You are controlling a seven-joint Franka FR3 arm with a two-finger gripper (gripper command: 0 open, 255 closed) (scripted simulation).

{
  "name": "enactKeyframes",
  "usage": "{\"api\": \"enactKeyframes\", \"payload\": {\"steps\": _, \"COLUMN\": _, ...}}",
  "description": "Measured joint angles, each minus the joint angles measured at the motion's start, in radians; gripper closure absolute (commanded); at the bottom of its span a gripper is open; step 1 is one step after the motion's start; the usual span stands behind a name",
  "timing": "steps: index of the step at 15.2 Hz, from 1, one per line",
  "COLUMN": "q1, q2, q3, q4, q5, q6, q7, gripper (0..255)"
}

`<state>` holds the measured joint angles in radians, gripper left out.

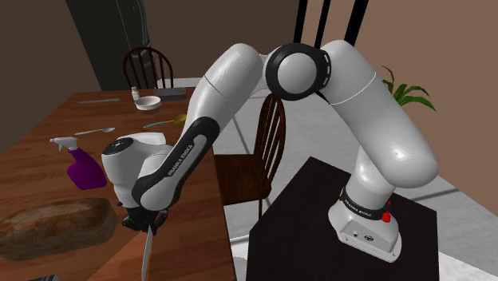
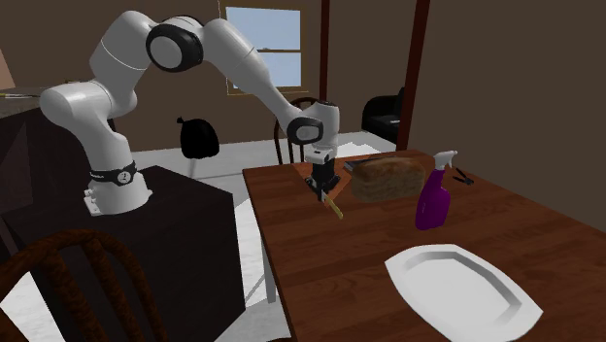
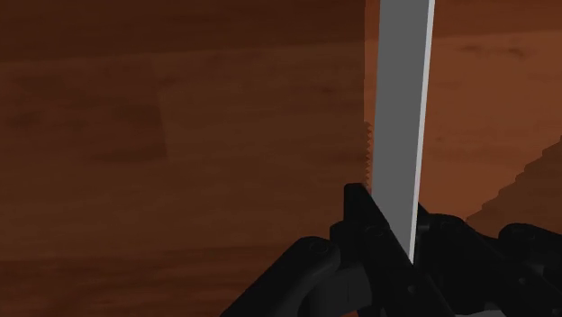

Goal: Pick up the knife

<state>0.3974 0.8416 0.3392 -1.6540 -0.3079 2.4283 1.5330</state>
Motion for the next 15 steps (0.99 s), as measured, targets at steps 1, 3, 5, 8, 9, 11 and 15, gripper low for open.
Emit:
{"api": "enactKeyframes", "payload": {"steps": 1, "q1": 0.000, "q2": 0.000, "q3": 0.000, "q4": 0.000, "q5": 0.000, "q6": 0.000, "q7": 0.000, "gripper": 255}}
{"api": "enactKeyframes", "payload": {"steps": 3, "q1": 0.000, "q2": 0.000, "q3": 0.000, "q4": 0.000, "q5": 0.000, "q6": 0.000, "q7": 0.000, "gripper": 255}}
{"api": "enactKeyframes", "payload": {"steps": 5, "q1": 0.000, "q2": 0.000, "q3": 0.000, "q4": 0.000, "q5": 0.000, "q6": 0.001, "q7": 0.000, "gripper": 255}}
{"api": "enactKeyframes", "payload": {"steps": 8, "q1": -0.004, "q2": -0.012, "q3": 0.004, "q4": -0.005, "q5": 0.003, "q6": -0.007, "q7": -0.002, "gripper": 255}}
{"api": "enactKeyframes", "payload": {"steps": 9, "q1": -0.007, "q2": -0.021, "q3": 0.006, "q4": -0.009, "q5": 0.005, "q6": -0.012, "q7": -0.004, "gripper": 255}}
{"api": "enactKeyframes", "payload": {"steps": 11, "q1": -0.009, "q2": -0.039, "q3": 0.013, "q4": -0.009, "q5": 0.011, "q6": -0.029, "q7": -0.005, "gripper": 255}}
{"api": "enactKeyframes", "payload": {"steps": 15, "q1": -0.020, "q2": -0.080, "q3": 0.025, "q4": -0.023, "q5": 0.023, "q6": -0.056, "q7": -0.011, "gripper": 255}}
